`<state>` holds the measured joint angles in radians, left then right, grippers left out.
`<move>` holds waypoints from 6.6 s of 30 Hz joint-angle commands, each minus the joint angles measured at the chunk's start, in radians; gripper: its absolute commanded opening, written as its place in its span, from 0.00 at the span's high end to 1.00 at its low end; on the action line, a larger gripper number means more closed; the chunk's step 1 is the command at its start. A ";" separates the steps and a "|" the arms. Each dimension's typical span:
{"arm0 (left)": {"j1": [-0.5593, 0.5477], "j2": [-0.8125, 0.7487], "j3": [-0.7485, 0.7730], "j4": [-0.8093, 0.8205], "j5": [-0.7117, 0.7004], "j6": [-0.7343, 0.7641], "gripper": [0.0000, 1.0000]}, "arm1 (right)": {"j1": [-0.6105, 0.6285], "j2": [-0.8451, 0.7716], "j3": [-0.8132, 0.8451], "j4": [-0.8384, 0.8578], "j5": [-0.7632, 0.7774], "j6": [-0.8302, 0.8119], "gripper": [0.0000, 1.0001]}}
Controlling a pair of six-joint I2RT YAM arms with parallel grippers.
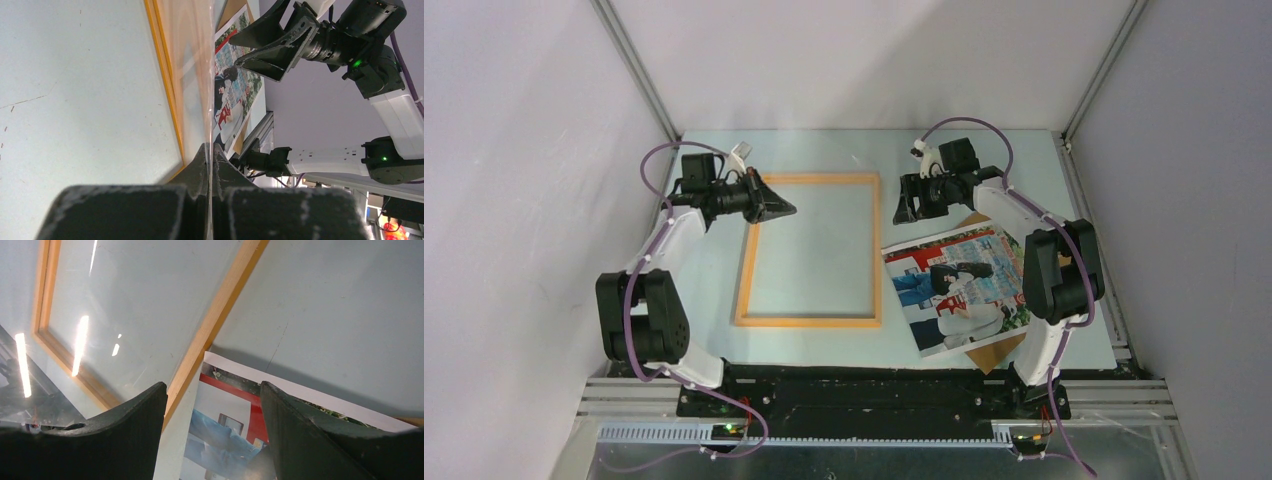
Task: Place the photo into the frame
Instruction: Place the photo frame item in the photo frame.
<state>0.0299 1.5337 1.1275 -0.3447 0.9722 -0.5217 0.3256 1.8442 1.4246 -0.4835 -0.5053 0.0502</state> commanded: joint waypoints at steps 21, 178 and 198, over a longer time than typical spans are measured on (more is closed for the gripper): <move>-0.013 -0.054 -0.005 0.041 0.003 -0.006 1.00 | 0.012 -0.014 -0.007 0.023 0.015 -0.021 0.28; -0.058 0.112 -0.018 -0.206 -0.120 0.247 1.00 | 0.128 0.368 0.297 -0.086 0.147 -0.022 0.75; -0.061 0.128 0.085 -0.316 -0.041 0.268 1.00 | 0.134 0.372 0.291 -0.091 0.166 -0.047 0.76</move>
<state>0.0036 1.6497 1.1843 -0.5911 0.8440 -0.2775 0.4339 2.2120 1.7172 -0.5648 -0.3775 0.0406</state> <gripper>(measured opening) 0.005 0.249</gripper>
